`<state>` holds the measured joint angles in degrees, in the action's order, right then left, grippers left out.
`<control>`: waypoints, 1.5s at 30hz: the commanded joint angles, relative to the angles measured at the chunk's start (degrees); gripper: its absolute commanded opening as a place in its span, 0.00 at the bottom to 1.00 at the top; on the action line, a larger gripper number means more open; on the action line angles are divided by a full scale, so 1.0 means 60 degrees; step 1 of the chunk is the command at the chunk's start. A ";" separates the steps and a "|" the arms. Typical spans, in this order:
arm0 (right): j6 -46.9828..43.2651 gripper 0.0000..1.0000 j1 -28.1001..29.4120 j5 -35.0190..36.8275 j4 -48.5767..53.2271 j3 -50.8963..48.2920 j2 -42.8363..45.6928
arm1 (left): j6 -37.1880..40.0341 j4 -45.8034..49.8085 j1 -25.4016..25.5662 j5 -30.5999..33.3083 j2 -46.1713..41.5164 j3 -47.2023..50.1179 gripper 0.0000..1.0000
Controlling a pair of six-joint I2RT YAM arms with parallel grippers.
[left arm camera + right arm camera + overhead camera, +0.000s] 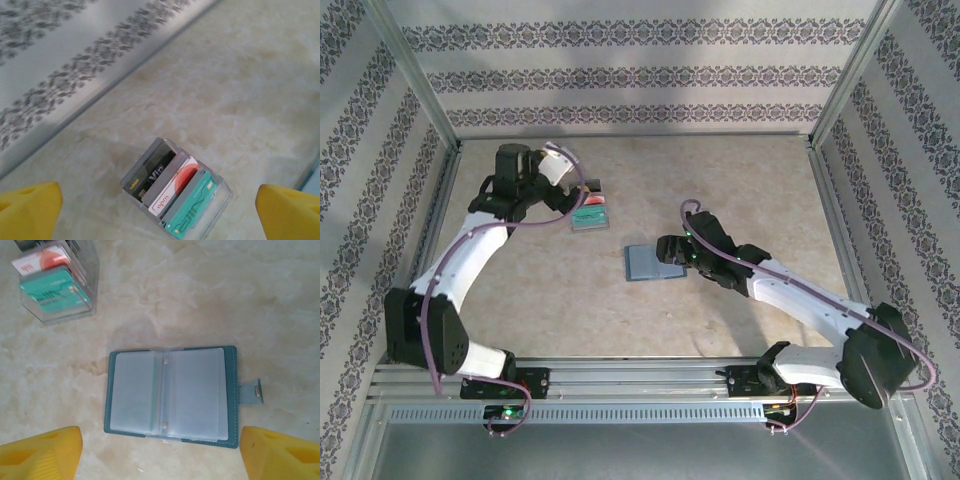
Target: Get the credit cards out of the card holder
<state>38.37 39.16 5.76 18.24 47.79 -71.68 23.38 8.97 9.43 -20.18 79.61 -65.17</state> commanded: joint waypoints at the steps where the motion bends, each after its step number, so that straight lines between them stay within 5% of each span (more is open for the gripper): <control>1: -0.0313 0.80 0.0281 0.0637 0.0951 0.0744 -0.0596 | -0.2822 -0.1907 0.0068 0.1508 -0.0864 0.0864 0.99; 8: -0.0554 0.76 0.0685 0.0992 0.1612 0.1693 -0.1627 | -0.6017 -0.1943 0.0061 0.2153 -0.2045 0.2187 0.99; 18: -0.0702 0.76 0.1255 0.1420 0.2522 0.2774 -0.2750 | -0.7804 -0.0993 0.0059 0.2284 -0.3323 0.3774 0.99; 29: -0.0997 0.68 0.1764 0.1559 0.3626 0.4399 -0.4794 | -0.8554 -0.2260 0.0061 0.2117 -0.3543 0.5270 0.99; 45: -0.0960 0.73 0.1788 0.0971 0.3272 0.4757 -0.6236 | -0.8876 -0.3082 0.0061 0.1601 -0.3059 0.5470 0.99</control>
<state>32.97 49.30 12.12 37.52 74.32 -108.31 -28.60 -5.56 9.43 -9.06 61.19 -32.99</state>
